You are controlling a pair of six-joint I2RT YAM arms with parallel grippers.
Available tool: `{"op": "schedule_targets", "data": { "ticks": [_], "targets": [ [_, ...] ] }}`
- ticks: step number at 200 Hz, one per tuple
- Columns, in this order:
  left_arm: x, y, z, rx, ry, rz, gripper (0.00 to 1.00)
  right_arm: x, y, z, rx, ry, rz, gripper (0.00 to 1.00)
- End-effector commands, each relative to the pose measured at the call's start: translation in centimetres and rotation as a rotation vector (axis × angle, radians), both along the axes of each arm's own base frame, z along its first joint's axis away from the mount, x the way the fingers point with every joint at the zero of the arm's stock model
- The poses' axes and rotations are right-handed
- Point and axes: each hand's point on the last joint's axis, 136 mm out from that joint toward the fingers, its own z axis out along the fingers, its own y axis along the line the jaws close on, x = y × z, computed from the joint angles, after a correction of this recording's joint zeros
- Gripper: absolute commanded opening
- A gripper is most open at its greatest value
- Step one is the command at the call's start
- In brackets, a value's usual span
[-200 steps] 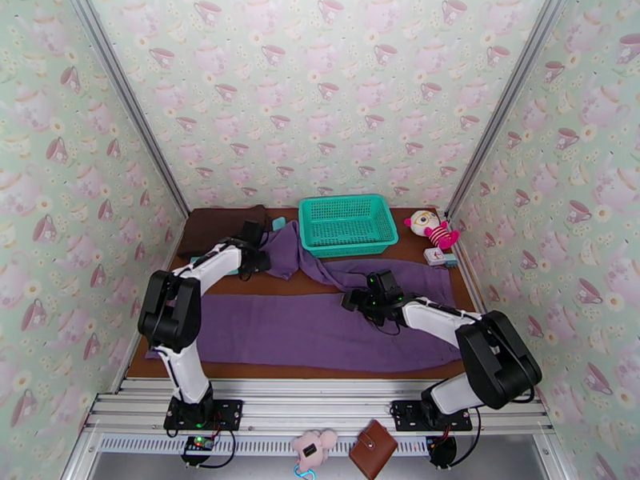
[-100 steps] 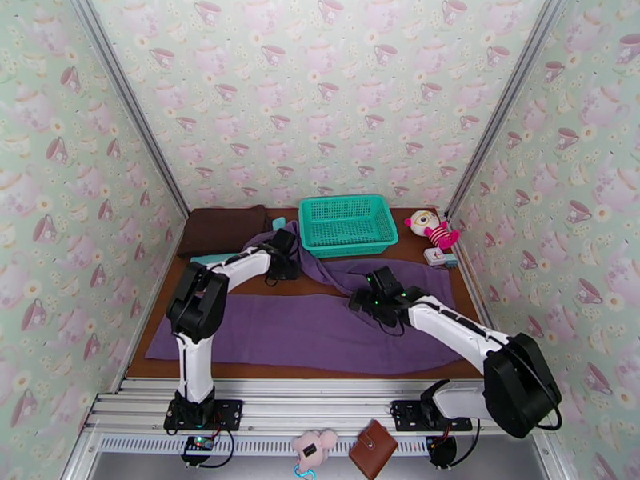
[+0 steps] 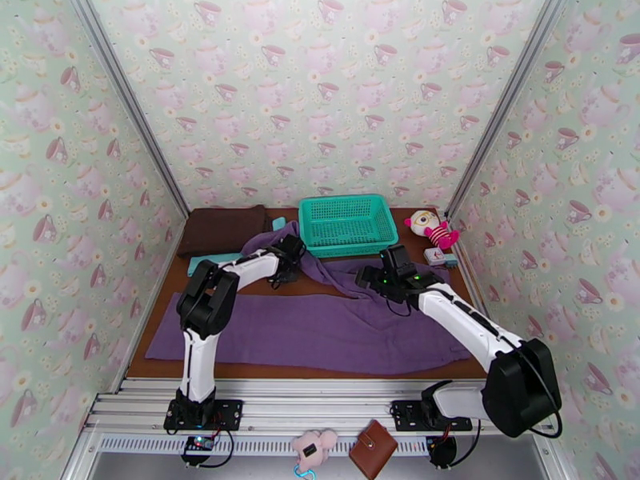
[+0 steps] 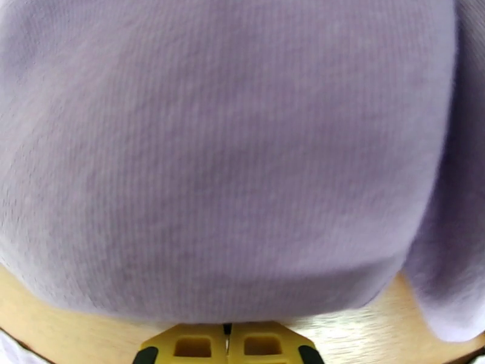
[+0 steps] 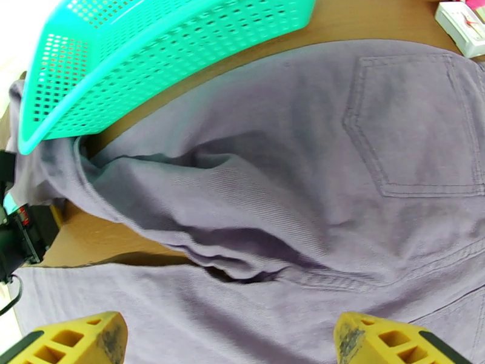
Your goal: Fold and stack the trousers
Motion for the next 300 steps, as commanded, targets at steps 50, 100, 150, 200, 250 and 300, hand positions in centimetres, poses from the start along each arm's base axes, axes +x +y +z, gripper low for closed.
{"op": "schedule_targets", "data": {
  "ticks": [50, 100, 150, 200, 250, 300],
  "targets": [
    [-8.7, 17.2, 9.8, 0.199, -0.093, 0.332, 0.00, 3.4, -1.1, -5.8, 0.078, 0.075, -0.014, 0.93],
    [-13.9, 23.3, 9.4, 0.208, -0.062, 0.500, 0.00, 4.9, -2.5, -9.8, 0.073, 0.139, -0.062, 0.93],
    [-16.1, 28.2, 12.0, 0.349, -0.088, 0.658, 0.05, 4.1, -4.7, -11.1, 0.068, 0.181, -0.114, 0.93],
    [-12.9, 23.7, 9.3, 0.075, -0.094, 0.497, 0.41, 4.2, -4.7, -8.8, 0.111, 0.119, -0.091, 0.92],
    [-7.4, 21.4, 13.8, -0.044, -0.363, 0.410, 0.49, 5.0, -1.3, -5.7, 0.075, 0.063, 0.061, 0.92],
    [-3.6, 24.5, 5.8, 0.038, -0.045, 0.503, 0.51, 4.8, -0.1, -6.7, 0.090, 0.066, 0.105, 0.92]
  ]
}}
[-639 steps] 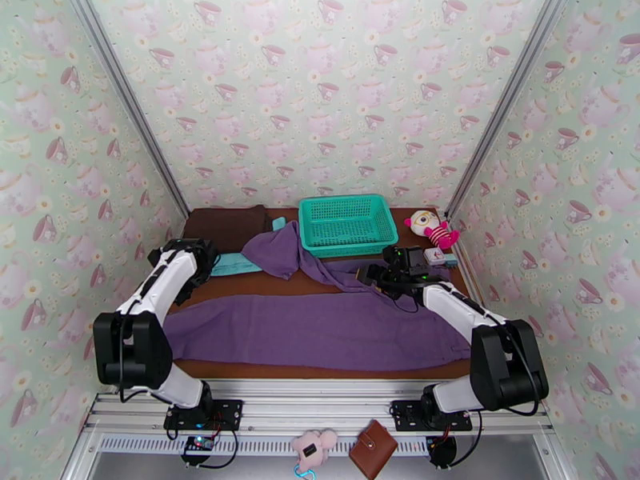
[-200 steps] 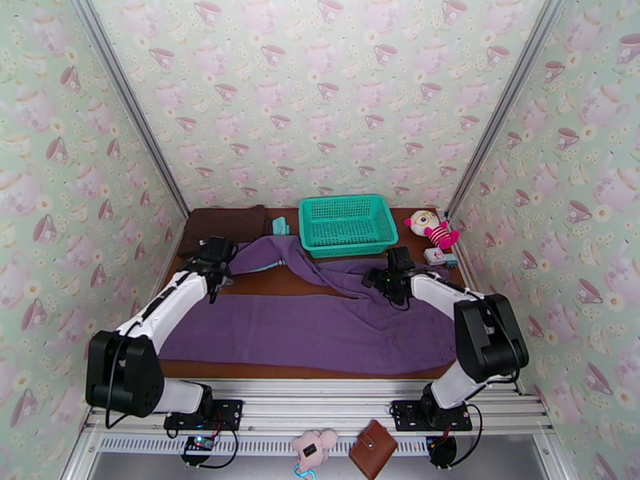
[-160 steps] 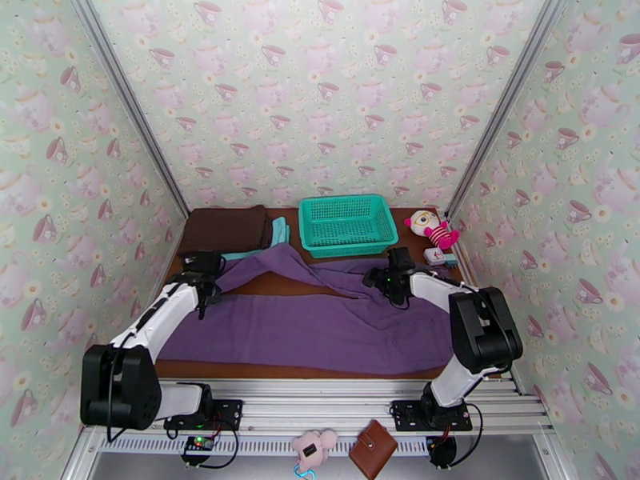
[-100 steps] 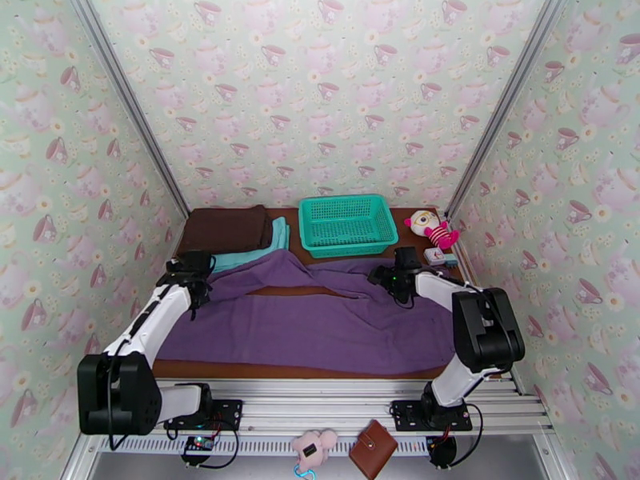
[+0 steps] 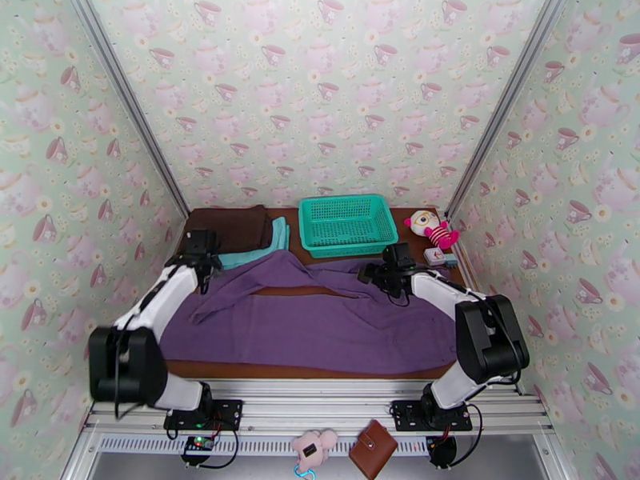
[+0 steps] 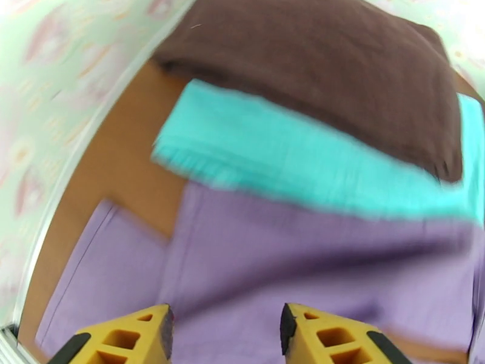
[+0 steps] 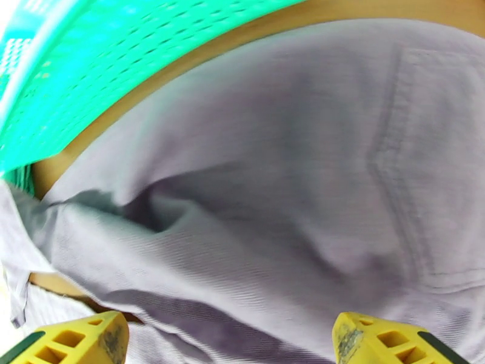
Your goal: Fold and stack the trousers
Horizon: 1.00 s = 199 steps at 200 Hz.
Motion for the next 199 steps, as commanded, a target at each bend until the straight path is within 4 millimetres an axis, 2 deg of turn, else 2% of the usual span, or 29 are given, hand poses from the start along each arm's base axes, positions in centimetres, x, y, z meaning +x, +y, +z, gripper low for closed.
{"op": "schedule_targets", "data": {
  "ticks": [1, 24, 73, 128, 159, 170, 199],
  "targets": [
    [-1.2, 1.7, -4.3, -0.028, 0.137, 0.050, 0.51, -0.1, 0.1, -0.4, -0.004, 0.001, 0.031, 0.92],
    [-0.7, 2.8, -6.5, -0.118, 0.146, 0.091, 0.48, 0.0, 0.3, -0.4, 0.007, -0.005, 0.037, 0.93],
    [-0.6, 5.2, -8.4, -0.142, 0.181, 0.145, 0.48, -0.2, 0.7, -0.9, 0.027, 0.005, 0.049, 0.93],
    [1.2, 5.7, -9.1, -0.163, 0.191, 0.103, 0.47, -0.2, 0.9, -1.3, 0.034, 0.015, 0.053, 0.93],
    [1.7, 5.6, -10.4, -0.202, 0.211, 0.094, 0.45, -0.1, 1.0, -1.3, 0.037, 0.016, 0.055, 0.93],
    [1.7, 5.4, -10.9, -0.216, 0.227, 0.090, 0.40, -0.1, 1.0, -1.2, 0.041, 0.015, 0.057, 0.93],
    [0.8, 4.9, -11.9, -0.244, 0.245, 0.098, 0.16, -0.2, 1.0, -1.0, 0.039, 0.012, 0.058, 0.93]
  ]
}}
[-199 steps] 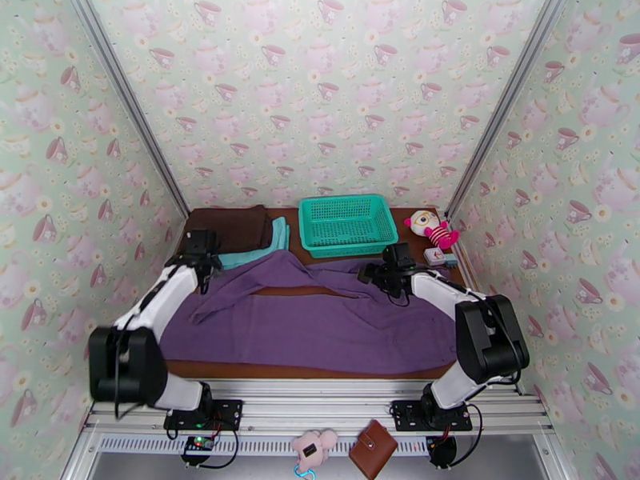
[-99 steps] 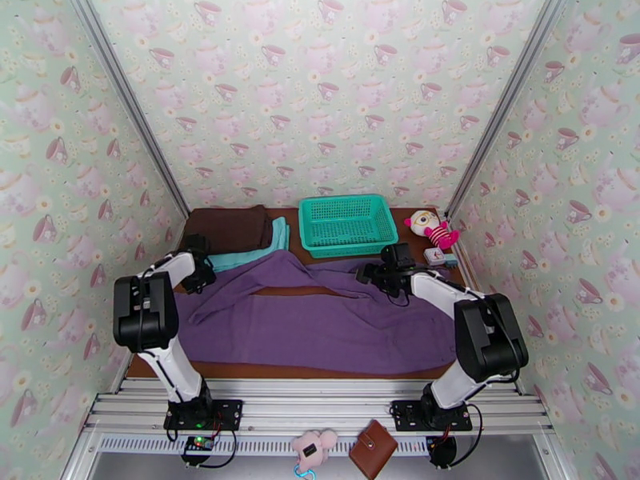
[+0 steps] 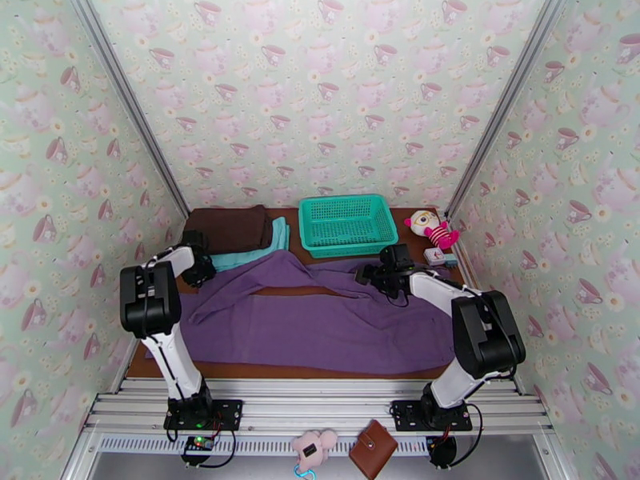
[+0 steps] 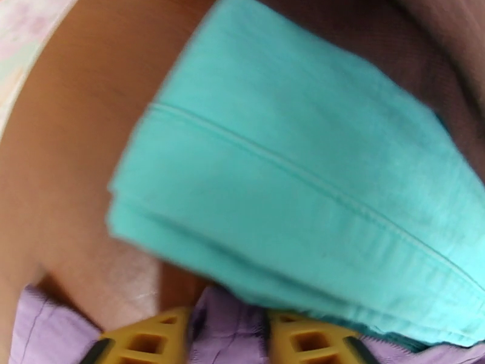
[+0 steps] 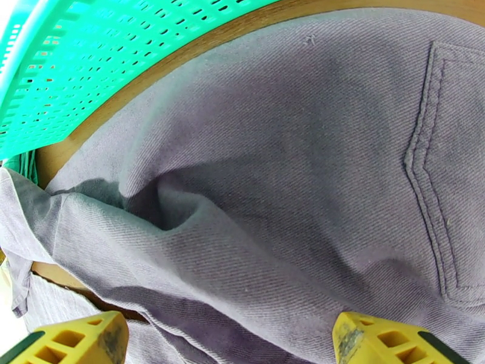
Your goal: Fold and stack the trousers
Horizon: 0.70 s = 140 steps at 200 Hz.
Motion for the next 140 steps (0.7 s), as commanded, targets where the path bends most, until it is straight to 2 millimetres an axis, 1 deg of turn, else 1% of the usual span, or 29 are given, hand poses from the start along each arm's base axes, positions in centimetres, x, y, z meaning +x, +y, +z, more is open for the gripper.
{"op": "schedule_targets", "data": {
  "ticks": [1, 17, 22, 37, 48, 64, 80, 96, 114, 129, 140],
  "targets": [
    [-1.0, -0.6, -1.4, -0.049, 0.038, 0.000, 0.16, -0.2, 0.3, -0.2, 0.007, 0.000, 0.026, 0.93],
    [-1.6, -0.6, -1.1, -0.048, 0.027, 0.005, 0.04, -0.2, 0.3, 0.0, 0.011, -0.003, 0.026, 0.93],
    [-1.7, -0.6, -0.7, -0.044, 0.019, 0.006, 0.00, -0.2, 0.3, -0.1, 0.013, -0.002, 0.027, 0.93],
    [-2.1, -0.5, 0.8, -0.029, -0.002, 0.002, 0.00, -0.2, 0.4, 0.1, 0.018, -0.004, 0.027, 0.93],
    [-2.2, -0.7, 2.6, -0.016, -0.031, -0.011, 0.00, -0.3, 0.4, 0.1, 0.018, -0.005, 0.028, 0.93],
    [-2.1, -1.0, 6.4, 0.013, -0.086, -0.044, 0.00, -0.2, 0.3, 0.0, 0.015, -0.006, 0.023, 0.93],
    [-1.8, -2.0, 10.2, 0.021, -0.135, -0.093, 0.00, 0.0, 0.0, -0.4, 0.013, 0.008, 0.002, 0.93],
    [-0.9, -3.2, 14.2, 0.014, -0.207, -0.139, 0.00, 0.2, -0.6, -1.0, 0.042, 0.026, -0.035, 0.93],
    [1.0, -4.2, 18.8, 0.006, -0.300, -0.191, 0.00, 0.5, -1.6, -1.6, 0.057, 0.041, -0.081, 0.93],
    [3.2, -4.4, 22.5, 0.012, -0.368, -0.216, 0.00, 0.6, -2.4, -2.1, 0.055, 0.060, -0.109, 0.93],
    [5.2, -4.7, 24.8, 0.008, -0.405, -0.245, 0.00, 0.6, -3.0, -2.4, 0.057, 0.068, -0.130, 0.93]
  ]
}}
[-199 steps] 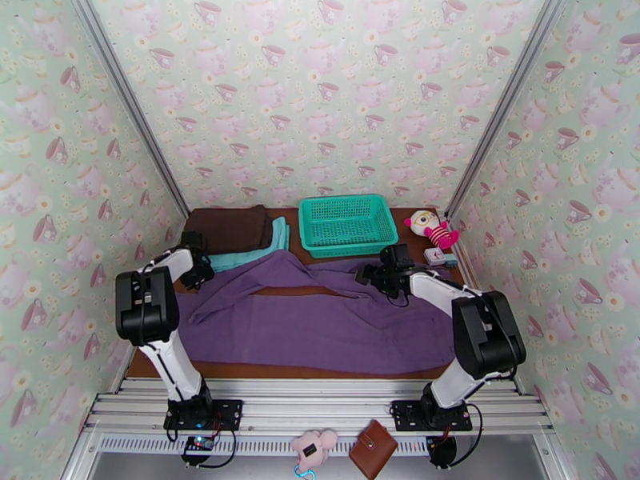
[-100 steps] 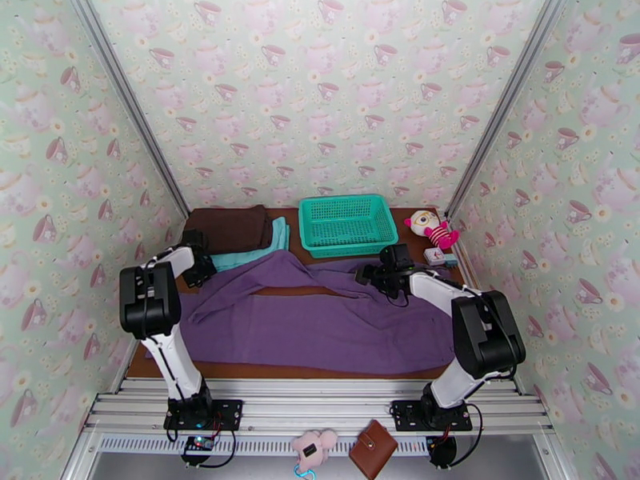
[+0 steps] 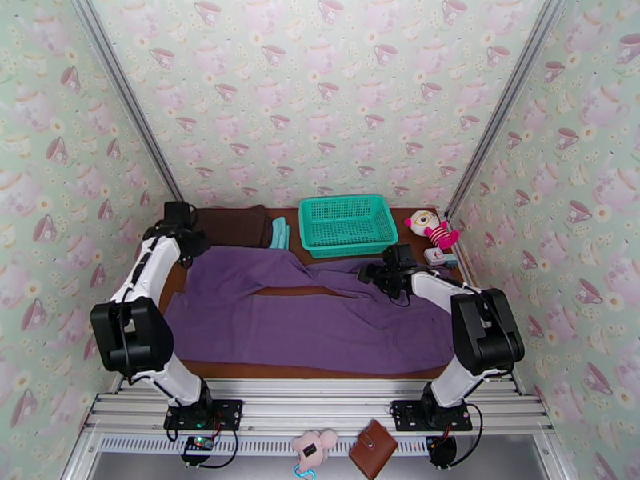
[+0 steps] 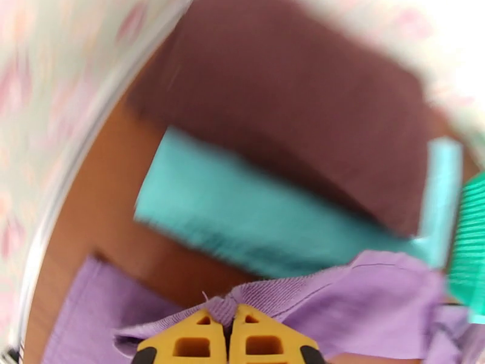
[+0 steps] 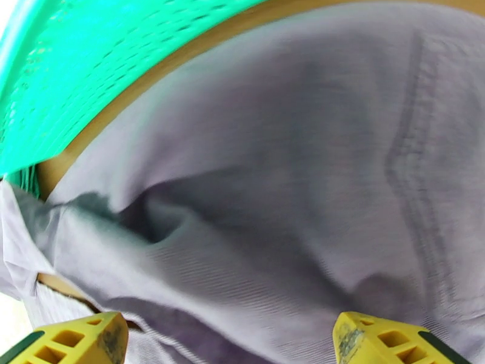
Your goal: Fold and stack the trousers
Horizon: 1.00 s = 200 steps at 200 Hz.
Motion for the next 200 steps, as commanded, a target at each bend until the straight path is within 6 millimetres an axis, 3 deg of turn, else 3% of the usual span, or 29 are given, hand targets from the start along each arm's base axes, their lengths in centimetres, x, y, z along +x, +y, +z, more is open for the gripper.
{"op": "schedule_targets", "data": {
  "ticks": [1, 28, 52, 63, 72, 84, 98, 110, 124, 141, 169, 200],
  "targets": [
    [2.5, -1.1, 3.9, -0.013, -0.047, -0.087, 0.00, -0.2, -0.9, -1.3, 0.022, 0.040, -0.048, 0.93],
    [7.1, -2.9, 10.0, -0.093, -0.205, -0.178, 0.00, -0.3, -1.4, -1.6, 0.012, 0.046, -0.059, 0.93],
    [8.2, -3.8, 15.2, -0.104, -0.314, -0.212, 0.00, -0.4, -1.6, -1.4, 0.001, 0.039, -0.061, 0.93],
    [8.3, -3.6, 16.5, -0.088, -0.353, -0.221, 0.00, -0.4, -1.6, -1.3, -0.001, 0.035, -0.061, 0.93],
    [8.2, -3.2, 16.2, -0.064, -0.349, -0.217, 0.00, -0.5, -1.6, -1.3, 0.001, 0.037, -0.059, 0.93],
    [7.6, -2.5, 14.3, -0.030, -0.305, -0.207, 0.00, -0.6, -1.5, -1.2, 0.007, 0.032, -0.056, 0.93],
    [6.3, 0.0, 9.1, 0.013, -0.210, -0.110, 0.00, -0.6, -1.4, -1.2, 0.012, 0.029, -0.054, 0.93],
    [3.8, 3.1, 3.3, 0.001, -0.104, 0.028, 0.00, -0.7, -1.3, -1.1, 0.017, 0.029, -0.049, 0.93],
    [0.5, 5.4, -2.7, -0.074, -0.032, 0.127, 0.00, -0.9, -1.2, -0.9, 0.024, 0.025, -0.046, 0.93],
    [-3.4, 8.0, -7.5, -0.109, 0.011, 0.246, 0.00, -1.1, -1.4, -0.8, 0.013, 0.026, -0.050, 0.93],
    [-8.0, 10.2, -12.5, -0.146, 0.106, 0.341, 0.13, -1.9, -1.8, -1.8, 0.003, 0.058, -0.080, 0.93],
    [-11.3, 11.5, -14.3, -0.087, 0.120, 0.423, 0.32, -3.0, -3.0, -3.1, -0.017, 0.065, -0.137, 0.93]
  ]
}}
